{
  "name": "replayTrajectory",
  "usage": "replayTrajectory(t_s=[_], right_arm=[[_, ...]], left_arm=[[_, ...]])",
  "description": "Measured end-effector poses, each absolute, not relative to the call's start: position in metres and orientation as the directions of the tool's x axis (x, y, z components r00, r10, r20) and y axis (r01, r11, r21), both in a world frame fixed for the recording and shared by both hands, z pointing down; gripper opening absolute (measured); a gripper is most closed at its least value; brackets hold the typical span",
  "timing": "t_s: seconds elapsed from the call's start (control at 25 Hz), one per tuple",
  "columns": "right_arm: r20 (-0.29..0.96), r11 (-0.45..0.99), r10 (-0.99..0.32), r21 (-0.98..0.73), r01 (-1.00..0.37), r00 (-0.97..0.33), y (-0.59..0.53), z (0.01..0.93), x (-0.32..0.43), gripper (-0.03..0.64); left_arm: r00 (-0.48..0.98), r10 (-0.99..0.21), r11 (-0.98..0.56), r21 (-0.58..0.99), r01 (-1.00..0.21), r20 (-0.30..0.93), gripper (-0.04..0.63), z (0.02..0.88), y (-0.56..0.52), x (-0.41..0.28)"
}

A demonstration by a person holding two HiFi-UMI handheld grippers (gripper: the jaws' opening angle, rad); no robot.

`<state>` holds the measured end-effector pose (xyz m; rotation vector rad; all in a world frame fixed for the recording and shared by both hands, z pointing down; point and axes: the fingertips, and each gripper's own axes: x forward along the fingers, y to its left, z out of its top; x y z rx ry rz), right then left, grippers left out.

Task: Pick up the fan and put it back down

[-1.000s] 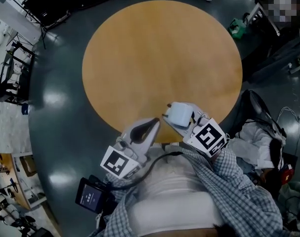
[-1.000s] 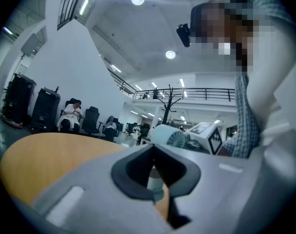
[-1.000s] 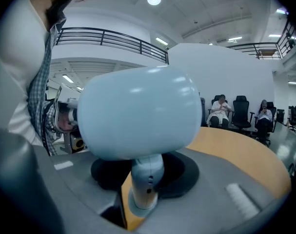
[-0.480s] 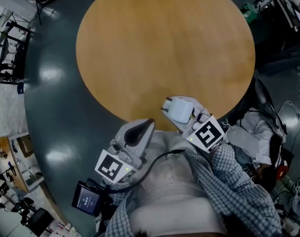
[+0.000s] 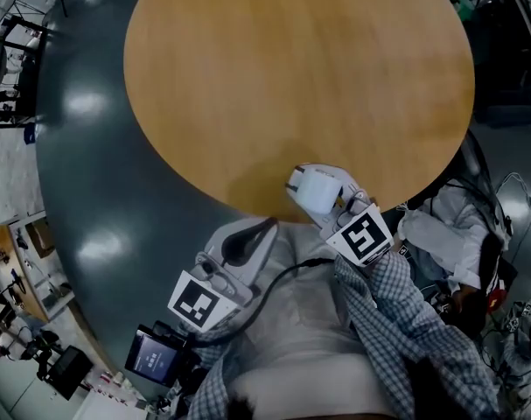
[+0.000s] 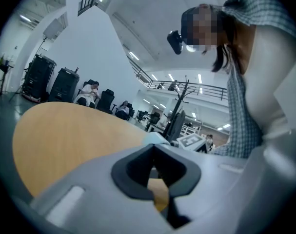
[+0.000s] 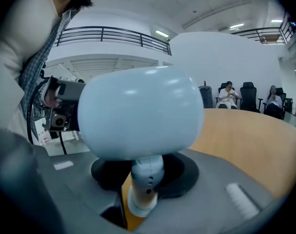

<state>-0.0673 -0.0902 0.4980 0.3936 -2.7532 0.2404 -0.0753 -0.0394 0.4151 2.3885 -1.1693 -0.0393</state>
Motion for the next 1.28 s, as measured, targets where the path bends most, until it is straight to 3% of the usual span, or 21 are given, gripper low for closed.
replayTrajectory(t_s=[0.2, 0.52, 0.92, 1.12, 1.28], right_arm=[[0.331, 0.952, -0.253, -0.084, -0.295, -0.909, -0.092, 0.502, -0.069, 0.129], [0.383, 0.963, -0.228, -0.045, -0.264, -0.895, -0.084, 0.510, -0.081, 0.146], [0.422, 0.946, -0.268, -0.057, -0.320, -0.866, -0.082, 0.526, -0.060, 0.176], [0.444, 0.923, -0.308, -0.074, -0.377, -0.842, -0.072, 0.533, -0.029, 0.176], [0.442, 0.894, -0.353, -0.099, -0.436, -0.825, -0.074, 0.519, -0.004, 0.125]], left_arm=[[0.623, -0.760, -0.506, 0.433, -0.746, 0.185, -0.002, 0.418, -0.039, -0.077], [0.628, -0.752, -0.509, 0.430, -0.746, 0.200, -0.002, 0.416, -0.040, -0.083], [0.684, -0.704, -0.561, 0.440, -0.701, 0.192, -0.002, 0.419, -0.042, -0.072], [0.689, -0.713, -0.581, 0.440, -0.685, 0.130, -0.002, 0.402, -0.058, -0.063], [0.691, -0.710, -0.592, 0.413, -0.692, 0.138, -0.002, 0.395, -0.062, -0.063]])
